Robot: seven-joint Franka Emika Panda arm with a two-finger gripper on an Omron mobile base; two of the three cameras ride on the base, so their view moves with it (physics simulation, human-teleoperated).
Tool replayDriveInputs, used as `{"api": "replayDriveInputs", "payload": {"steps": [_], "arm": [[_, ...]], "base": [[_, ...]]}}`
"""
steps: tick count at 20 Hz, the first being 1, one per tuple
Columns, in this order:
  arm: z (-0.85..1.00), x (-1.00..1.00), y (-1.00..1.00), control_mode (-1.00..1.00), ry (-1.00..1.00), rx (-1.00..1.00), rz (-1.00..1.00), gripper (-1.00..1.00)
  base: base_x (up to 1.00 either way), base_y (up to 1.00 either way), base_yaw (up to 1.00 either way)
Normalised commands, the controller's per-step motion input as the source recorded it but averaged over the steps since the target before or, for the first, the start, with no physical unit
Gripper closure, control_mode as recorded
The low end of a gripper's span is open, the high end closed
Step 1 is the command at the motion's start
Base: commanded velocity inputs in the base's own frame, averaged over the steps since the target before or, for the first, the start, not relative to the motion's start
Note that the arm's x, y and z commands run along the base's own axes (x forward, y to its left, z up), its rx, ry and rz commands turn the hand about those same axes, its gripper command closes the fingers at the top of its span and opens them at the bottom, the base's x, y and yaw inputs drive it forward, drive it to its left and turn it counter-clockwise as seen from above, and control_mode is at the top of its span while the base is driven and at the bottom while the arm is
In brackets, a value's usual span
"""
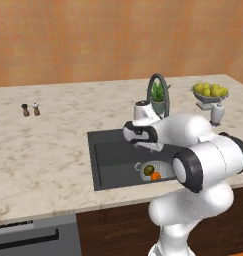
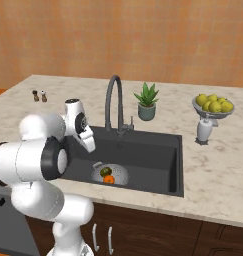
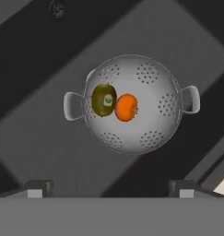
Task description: Put the colander in the sink, put the kiwi, orange in the colander, and turn on the sink faucet and pour water over the colander.
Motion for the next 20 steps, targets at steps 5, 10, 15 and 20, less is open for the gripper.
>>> {"api": "replayDriveInputs", "payload": {"steps": [5, 10, 15, 20], "arm": [[1.00, -0.94, -0.07, -1.00, -0.22, 0.07, 0.30, -1.00], [0.89, -0.95, -0.40, -1.00, -0.30, 0.10, 0.31, -1.00], [0.41, -0.34, -0.37, -1.00, -0.14, 0.06, 0.19, -1.00], [0.16, -0.01, -0.09, -1.00, 0.00, 0.00, 0.08, -1.00]], "base": [[0.00, 0.00, 0.00], [0.00, 0.00, 0.00], [0.00, 0.00, 0.00], [0.00, 0.00, 0.00]]}}
